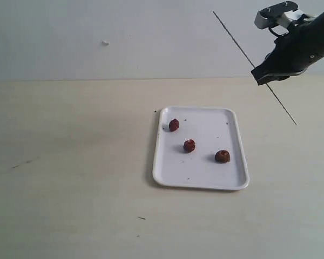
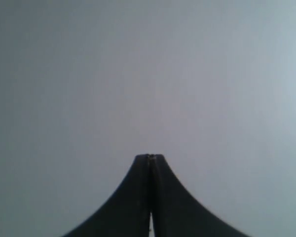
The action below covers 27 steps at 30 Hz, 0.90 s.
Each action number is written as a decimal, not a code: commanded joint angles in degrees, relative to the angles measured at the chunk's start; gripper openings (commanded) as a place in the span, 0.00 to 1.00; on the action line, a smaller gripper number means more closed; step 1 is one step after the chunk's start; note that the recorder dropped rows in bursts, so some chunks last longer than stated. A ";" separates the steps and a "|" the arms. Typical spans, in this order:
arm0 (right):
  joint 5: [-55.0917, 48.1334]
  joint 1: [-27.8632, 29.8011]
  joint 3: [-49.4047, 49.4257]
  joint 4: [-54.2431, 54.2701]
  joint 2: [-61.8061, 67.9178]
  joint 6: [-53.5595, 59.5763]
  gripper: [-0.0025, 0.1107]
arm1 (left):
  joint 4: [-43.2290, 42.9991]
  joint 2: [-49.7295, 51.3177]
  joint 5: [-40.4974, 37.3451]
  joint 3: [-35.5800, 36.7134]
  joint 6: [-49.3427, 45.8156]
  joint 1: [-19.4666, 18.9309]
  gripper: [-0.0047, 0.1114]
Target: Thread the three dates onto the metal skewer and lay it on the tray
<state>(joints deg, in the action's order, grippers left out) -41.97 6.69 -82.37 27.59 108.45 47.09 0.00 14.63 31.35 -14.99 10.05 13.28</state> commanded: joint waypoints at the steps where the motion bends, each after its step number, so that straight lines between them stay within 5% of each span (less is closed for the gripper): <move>1: 0.54 0.29 0.12 0.84 -0.71 0.26 0.02 | 0.00 27.96 -13.25 -17.54 -9.10 -0.19 0.04; 5: -0.45 0.29 0.12 0.84 -0.60 0.13 0.02 | -15.41 60.05 -33.03 -38.49 -9.10 1.81 0.04; 12: -0.07 0.29 0.12 0.84 -0.60 0.24 0.02 | -16.50 87.38 -56.18 -62.54 -21.61 10.38 0.17; 15: 0.34 0.29 0.12 0.84 -0.60 0.35 0.02 | -15.41 95.90 -66.06 -71.96 -32.68 14.34 0.25; 18: 0.34 0.29 0.12 0.84 -0.60 0.35 0.02 | -15.41 103.00 -74.10 -77.85 -54.95 18.47 0.38; 21: 0.34 0.29 0.12 0.84 -0.60 0.35 0.02 | -15.41 107.86 -73.37 -80.30 -70.01 21.41 0.52; 27: 0.34 0.29 0.12 0.84 -0.60 0.35 0.02 | -14.72 112.96 -61.97 -83.03 -72.90 23.29 0.57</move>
<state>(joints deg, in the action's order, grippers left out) -42.21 6.69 -82.37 27.89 108.45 47.09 -15.71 126.22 -35.17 -96.04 -61.37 36.20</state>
